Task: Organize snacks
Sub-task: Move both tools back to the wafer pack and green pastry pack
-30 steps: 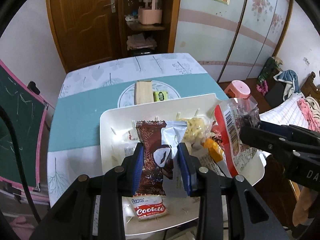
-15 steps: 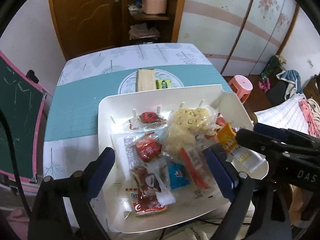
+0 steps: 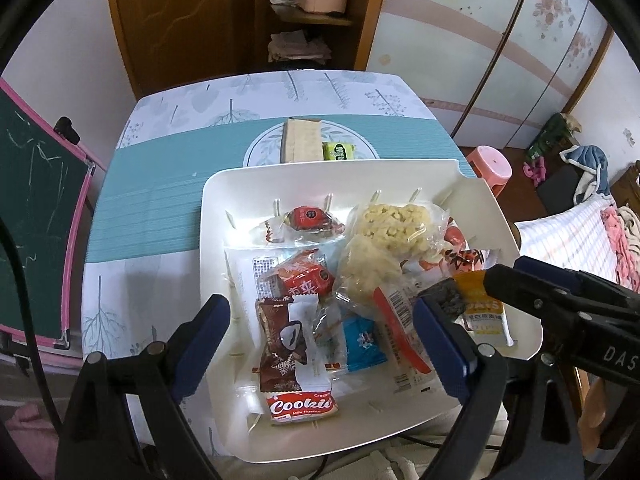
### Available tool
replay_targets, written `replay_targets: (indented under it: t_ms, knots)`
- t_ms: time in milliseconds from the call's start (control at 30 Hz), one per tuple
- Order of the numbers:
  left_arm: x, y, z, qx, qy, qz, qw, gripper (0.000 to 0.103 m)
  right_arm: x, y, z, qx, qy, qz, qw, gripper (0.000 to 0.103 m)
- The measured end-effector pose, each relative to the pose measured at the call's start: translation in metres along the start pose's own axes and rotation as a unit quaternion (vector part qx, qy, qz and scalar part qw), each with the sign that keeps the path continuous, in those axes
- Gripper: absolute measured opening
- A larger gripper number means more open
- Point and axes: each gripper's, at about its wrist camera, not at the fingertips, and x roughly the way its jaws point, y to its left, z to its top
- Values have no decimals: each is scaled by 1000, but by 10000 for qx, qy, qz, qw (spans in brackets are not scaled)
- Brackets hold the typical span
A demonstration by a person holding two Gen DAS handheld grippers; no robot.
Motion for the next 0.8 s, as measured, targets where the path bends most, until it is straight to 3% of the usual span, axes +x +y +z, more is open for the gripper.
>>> replay_targets:
  t_ms: [567, 700, 800]
  knots:
    - [17, 10, 20, 0, 94, 74, 9999, 92, 26, 0, 14, -68, 304, -140, 9994, 59]
    - [11, 15, 48, 91, -101, 174, 9998, 92, 26, 12, 36, -486, 192, -361, 9980, 59]
    - [-4, 19, 83, 253, -546, 427, 9973, 92, 23, 20, 63, -752, -19, -492, 9960, 59]
